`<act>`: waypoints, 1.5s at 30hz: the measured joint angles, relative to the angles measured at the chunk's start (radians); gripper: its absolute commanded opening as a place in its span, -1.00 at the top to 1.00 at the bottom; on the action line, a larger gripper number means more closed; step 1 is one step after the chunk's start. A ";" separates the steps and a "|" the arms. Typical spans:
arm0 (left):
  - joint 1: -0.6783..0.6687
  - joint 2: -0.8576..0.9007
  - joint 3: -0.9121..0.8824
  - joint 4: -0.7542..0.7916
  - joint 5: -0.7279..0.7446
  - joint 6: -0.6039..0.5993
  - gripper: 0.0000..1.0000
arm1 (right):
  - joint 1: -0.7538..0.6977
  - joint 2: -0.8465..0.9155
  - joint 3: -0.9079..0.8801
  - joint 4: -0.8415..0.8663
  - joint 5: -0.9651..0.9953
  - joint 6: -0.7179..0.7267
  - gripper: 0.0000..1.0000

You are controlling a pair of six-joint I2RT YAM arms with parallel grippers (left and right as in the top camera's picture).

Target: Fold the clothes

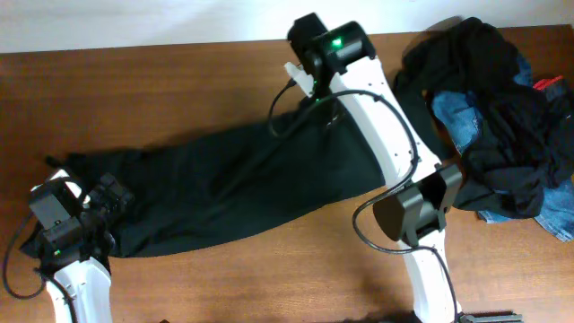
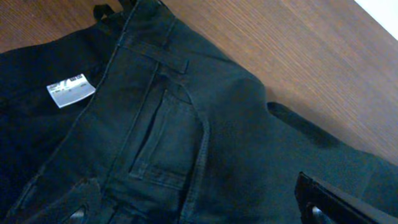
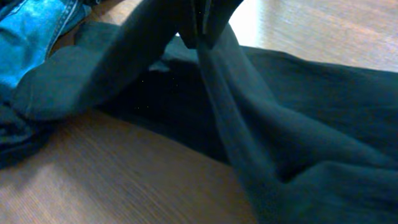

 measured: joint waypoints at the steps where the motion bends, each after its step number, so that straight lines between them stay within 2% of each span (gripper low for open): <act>1: 0.000 0.000 0.000 0.000 0.000 0.000 -0.99 | 0.010 -0.003 0.000 0.000 0.003 0.000 0.92; 9: 0.000 0.000 0.000 0.000 -0.008 0.001 -0.99 | 0.108 -0.031 0.000 -0.029 0.018 0.011 0.92; 21: 0.000 0.000 0.000 -0.001 -0.010 0.013 -0.99 | 0.114 -0.107 -0.047 -0.029 0.025 0.050 0.92; 31: 0.000 0.000 0.000 -0.003 -0.011 0.016 -0.99 | 0.101 -0.341 -0.288 0.017 0.050 0.051 0.92; 40: 0.000 0.000 0.000 -0.003 -0.012 0.016 -0.99 | -0.066 -0.351 -0.640 0.236 0.058 0.052 0.92; 45: 0.000 0.000 0.000 -0.004 -0.011 0.016 -0.99 | -0.172 -0.350 -0.729 0.291 0.028 0.041 0.92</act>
